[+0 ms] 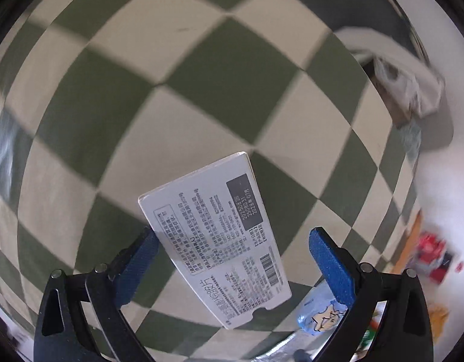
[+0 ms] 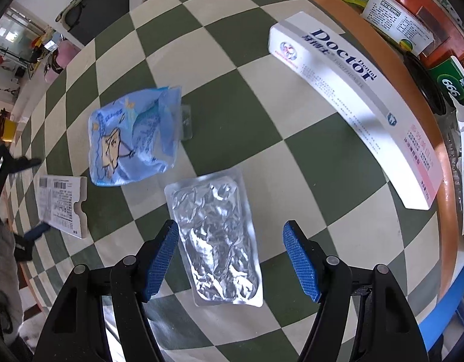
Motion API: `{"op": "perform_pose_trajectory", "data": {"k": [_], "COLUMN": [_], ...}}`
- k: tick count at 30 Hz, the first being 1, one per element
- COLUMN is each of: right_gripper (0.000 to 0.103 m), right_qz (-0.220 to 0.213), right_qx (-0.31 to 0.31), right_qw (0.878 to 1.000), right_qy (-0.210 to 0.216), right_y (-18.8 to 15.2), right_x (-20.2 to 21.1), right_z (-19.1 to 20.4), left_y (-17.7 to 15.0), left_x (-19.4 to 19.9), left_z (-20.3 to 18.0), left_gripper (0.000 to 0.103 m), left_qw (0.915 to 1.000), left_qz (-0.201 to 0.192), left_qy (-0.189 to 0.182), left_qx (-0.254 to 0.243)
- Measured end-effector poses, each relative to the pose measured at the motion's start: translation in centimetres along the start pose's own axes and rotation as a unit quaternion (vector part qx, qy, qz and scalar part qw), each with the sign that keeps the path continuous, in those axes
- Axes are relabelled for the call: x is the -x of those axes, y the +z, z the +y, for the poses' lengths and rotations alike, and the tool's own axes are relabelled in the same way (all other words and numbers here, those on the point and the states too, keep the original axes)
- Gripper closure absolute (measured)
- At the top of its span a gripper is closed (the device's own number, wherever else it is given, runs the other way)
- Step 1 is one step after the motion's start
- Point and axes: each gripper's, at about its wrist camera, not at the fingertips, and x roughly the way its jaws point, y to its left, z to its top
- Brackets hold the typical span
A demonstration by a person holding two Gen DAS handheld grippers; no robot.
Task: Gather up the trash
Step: 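Grasp the silver blister pack with the right tool while the left tool grasps the white leaflet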
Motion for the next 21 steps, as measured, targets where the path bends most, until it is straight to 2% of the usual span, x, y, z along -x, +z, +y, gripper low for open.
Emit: {"op": "perform_pose_trajectory", "data": {"k": [1,3,5,6,8,11,12,14,15,16,18,19,21], "right_gripper": [0.029,0.029,0.029,0.029,0.029,0.029,0.029,0.025,0.021,0.020,0.018,0.017,0.017], "right_qz": [-0.001,-0.003,-0.006,-0.006,-0.005,-0.006,-0.003,0.006,0.012,0.017,0.030,0.029,0.022], "right_qx": [0.000,-0.003,-0.003,-0.003,-0.003,0.002,0.009,0.024,0.034,0.045,0.064,0.070,0.090], "right_qw": [1.000,1.000,1.000,1.000,1.000,1.000,1.000,1.000,0.999,0.999,0.997,0.997,0.994], "right_qy": [-0.002,-0.005,-0.011,-0.012,-0.010,-0.009,-0.008,-0.008,-0.010,-0.016,-0.032,-0.033,-0.052], "right_y": [0.1,0.4,0.7,0.8,1.1,1.2,1.2,0.9,1.0,0.6,0.0,-0.3,-0.8], "right_x": [0.0,0.0,0.0,0.0,-0.2,0.1,0.0,-0.3,-0.8,-1.2,-2.1,-2.3,-2.5], "right_z": [-0.1,-0.3,-0.6,-0.6,-0.6,-0.5,-0.3,0.7,1.4,1.8,2.5,2.7,3.5], "left_y": [-0.2,0.5,-0.5,-1.0,-2.2,-4.2,-5.0,-6.8,-7.6,-7.8,-8.4,-8.5,-8.9], "left_x": [0.2,-0.7,-2.0,-2.3,-2.2,-2.6,-2.6,-2.0,-1.6,-1.6,-1.4,-1.4,-1.1], "left_z": [-1.7,-2.7,-4.1,-4.5,-4.9,-5.0,-4.3,-1.7,-0.2,1.1,4.2,5.0,5.9], "left_gripper": [0.002,0.002,0.002,0.002,0.006,0.006,0.006,0.006,0.005,0.005,0.006,0.006,0.010], "left_qw": [0.9997,0.9962,0.9870,0.9826,0.9741,0.9532,0.9455,0.9383,0.9396,0.9452,0.9626,0.9687,0.9703], "left_qz": [0.003,0.000,-0.003,-0.010,-0.031,-0.031,-0.033,-0.028,-0.021,-0.009,0.017,0.019,0.006], "left_qy": [0.019,0.075,0.135,0.150,0.162,0.189,0.198,0.207,0.207,0.201,0.169,0.157,0.156], "left_qx": [-0.013,-0.045,-0.087,-0.109,-0.154,-0.234,-0.256,-0.275,-0.272,-0.257,-0.211,-0.191,-0.185]}}
